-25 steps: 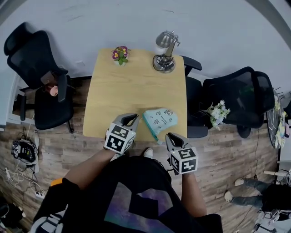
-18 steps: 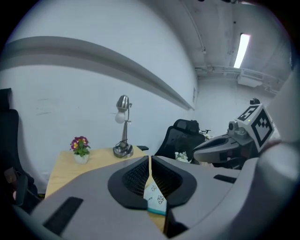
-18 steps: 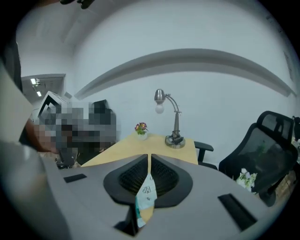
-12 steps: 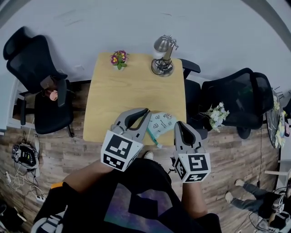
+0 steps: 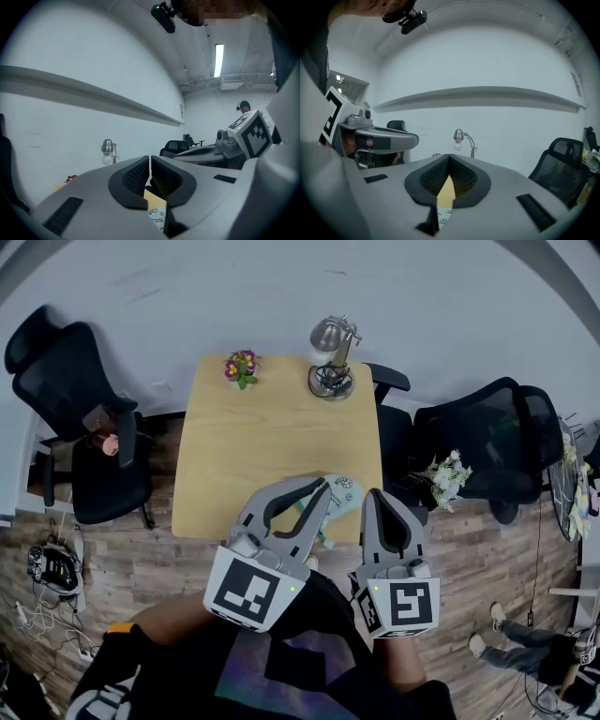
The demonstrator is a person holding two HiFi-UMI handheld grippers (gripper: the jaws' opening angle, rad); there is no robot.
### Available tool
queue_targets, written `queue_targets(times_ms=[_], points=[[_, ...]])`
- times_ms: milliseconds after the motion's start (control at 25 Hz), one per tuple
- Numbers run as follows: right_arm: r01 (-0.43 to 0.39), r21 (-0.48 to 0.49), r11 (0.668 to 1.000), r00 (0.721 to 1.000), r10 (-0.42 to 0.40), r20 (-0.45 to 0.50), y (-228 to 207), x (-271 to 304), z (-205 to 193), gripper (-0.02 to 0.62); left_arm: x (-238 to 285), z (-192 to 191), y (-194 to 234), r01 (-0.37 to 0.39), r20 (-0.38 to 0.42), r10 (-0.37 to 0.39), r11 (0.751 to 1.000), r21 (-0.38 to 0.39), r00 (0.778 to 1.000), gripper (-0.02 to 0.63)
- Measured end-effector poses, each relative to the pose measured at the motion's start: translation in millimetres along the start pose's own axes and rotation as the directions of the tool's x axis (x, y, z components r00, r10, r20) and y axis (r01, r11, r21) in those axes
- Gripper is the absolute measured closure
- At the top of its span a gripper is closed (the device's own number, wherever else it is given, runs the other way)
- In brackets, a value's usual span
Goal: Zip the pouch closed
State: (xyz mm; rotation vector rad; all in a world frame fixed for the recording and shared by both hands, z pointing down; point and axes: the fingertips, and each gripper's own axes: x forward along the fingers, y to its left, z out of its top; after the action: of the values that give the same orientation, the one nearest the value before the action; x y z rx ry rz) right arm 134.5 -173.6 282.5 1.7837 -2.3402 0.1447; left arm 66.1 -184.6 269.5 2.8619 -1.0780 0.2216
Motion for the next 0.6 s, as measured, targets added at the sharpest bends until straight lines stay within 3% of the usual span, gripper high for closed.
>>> queue_targets(times_ms=[240, 600], points=[[-0.033, 0.058, 0.998, 0.999, 0.032, 0.016, 12.2, -3.2, -8.0, 0.579, -3.7, -7.9, 0.1, -0.018, -0.011, 0.018, 1.0, -0.005, 1.0, 0.588], [-0.032, 0.05, 0.998, 0.999, 0.033, -0.02, 16.7, -5.3, -29.3, 0.581, -2.4, -23.4, -7.4, -0.017, -0.036, 0.018, 1.0, 0.008, 0.999, 0.589]])
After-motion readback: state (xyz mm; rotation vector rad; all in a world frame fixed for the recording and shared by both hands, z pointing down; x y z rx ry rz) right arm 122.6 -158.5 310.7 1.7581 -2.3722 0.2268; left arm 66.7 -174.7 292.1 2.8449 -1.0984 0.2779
